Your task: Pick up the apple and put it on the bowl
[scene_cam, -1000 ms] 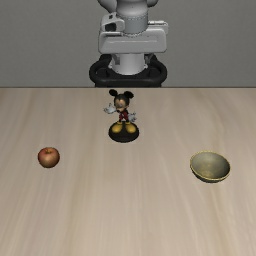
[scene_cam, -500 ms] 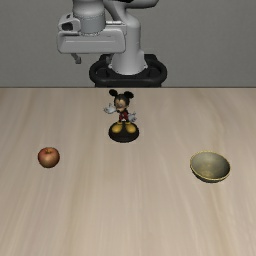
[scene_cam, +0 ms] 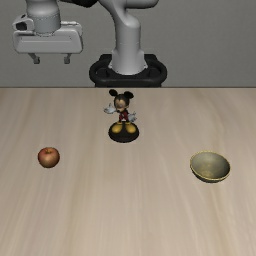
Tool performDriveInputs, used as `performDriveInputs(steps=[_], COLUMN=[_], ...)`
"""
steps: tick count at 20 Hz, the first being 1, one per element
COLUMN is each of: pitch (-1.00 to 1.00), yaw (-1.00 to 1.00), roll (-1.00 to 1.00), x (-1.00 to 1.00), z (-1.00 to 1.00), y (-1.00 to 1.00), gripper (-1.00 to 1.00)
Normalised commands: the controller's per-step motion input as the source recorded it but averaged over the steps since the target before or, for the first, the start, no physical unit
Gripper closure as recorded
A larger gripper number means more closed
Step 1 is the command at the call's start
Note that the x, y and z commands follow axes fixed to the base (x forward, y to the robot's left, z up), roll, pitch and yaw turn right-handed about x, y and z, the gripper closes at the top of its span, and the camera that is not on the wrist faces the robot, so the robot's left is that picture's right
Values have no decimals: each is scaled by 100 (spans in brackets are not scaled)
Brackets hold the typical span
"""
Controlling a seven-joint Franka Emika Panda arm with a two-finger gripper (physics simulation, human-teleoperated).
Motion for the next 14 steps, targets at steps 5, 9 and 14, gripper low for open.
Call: performDriveInputs(steps=[5, 9, 14], pitch=[0, 0, 0], yaw=[0, 0, 0], roll=[0, 0, 0], x=[100, 100, 100], z=[0, 0, 0], y=[0, 0, 0], gripper=[-100, -100, -100])
